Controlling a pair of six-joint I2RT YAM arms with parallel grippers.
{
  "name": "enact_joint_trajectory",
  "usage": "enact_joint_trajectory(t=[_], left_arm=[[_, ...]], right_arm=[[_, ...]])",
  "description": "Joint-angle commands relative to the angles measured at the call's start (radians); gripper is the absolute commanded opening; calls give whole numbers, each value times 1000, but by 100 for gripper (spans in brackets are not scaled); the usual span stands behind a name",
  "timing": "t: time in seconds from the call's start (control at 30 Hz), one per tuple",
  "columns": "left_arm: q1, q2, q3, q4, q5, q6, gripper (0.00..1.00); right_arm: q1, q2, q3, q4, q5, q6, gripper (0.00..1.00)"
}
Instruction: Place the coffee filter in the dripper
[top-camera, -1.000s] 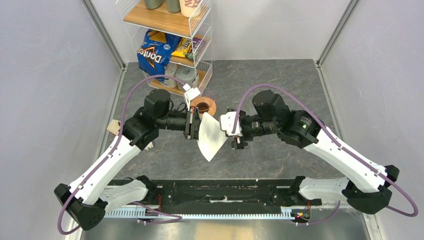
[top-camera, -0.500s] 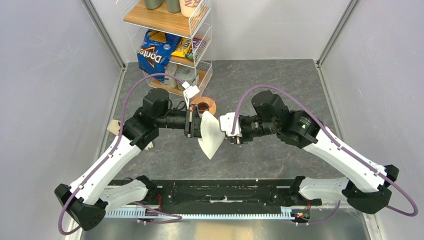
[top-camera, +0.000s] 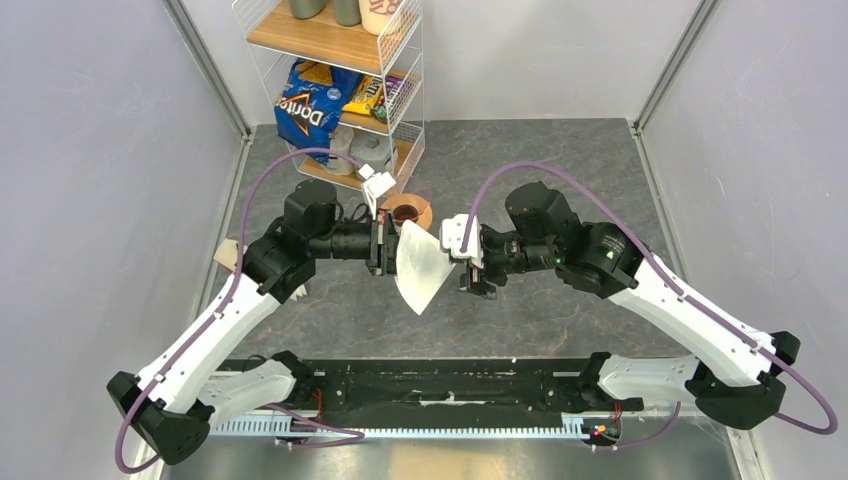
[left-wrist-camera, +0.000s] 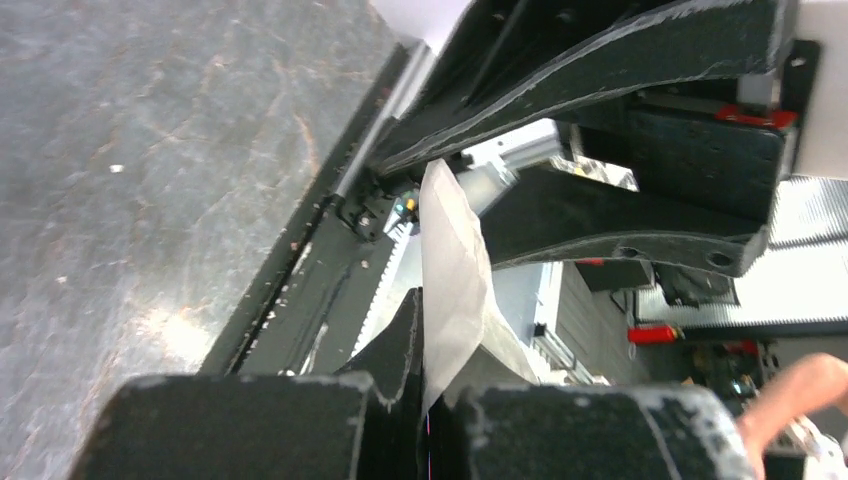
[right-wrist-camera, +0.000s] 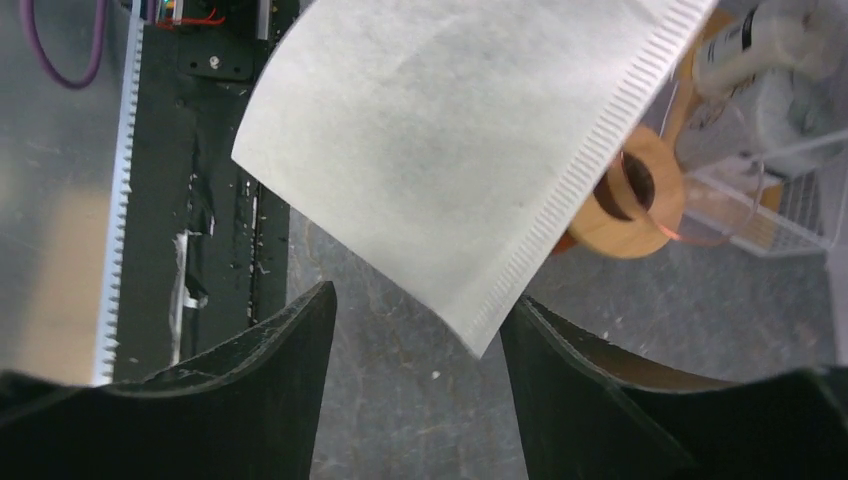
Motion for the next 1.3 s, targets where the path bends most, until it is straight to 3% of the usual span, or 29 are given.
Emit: enact_joint_trajectory(t=[0.0,0.07,0.13,0.23,0.57,0.8,1.27], left_arm=[[21,-14,48,-112,-226,23,2],[31,-3,60,-108,-326,-17,2],[30,44,115,-123,-398,-45,2],[25,134,224,-121,-447,-65,2],[-74,349,448,-107,-726,-115,2],[-89,416,506,-95,-686,-236,2],[-93,424,495,-65,-669,-301,2]], right_arm=[[-22,-17,63,53,125,316,71],[-52,-17,74,88,176,490,77],[-83,-9,95,101,205,552,79],[-106,4,135,114,357,569,80],[-125,22,188,210,421,598,86],[-119,30,136,259,427,562,86],[-43,53,44,370,675,419,77]])
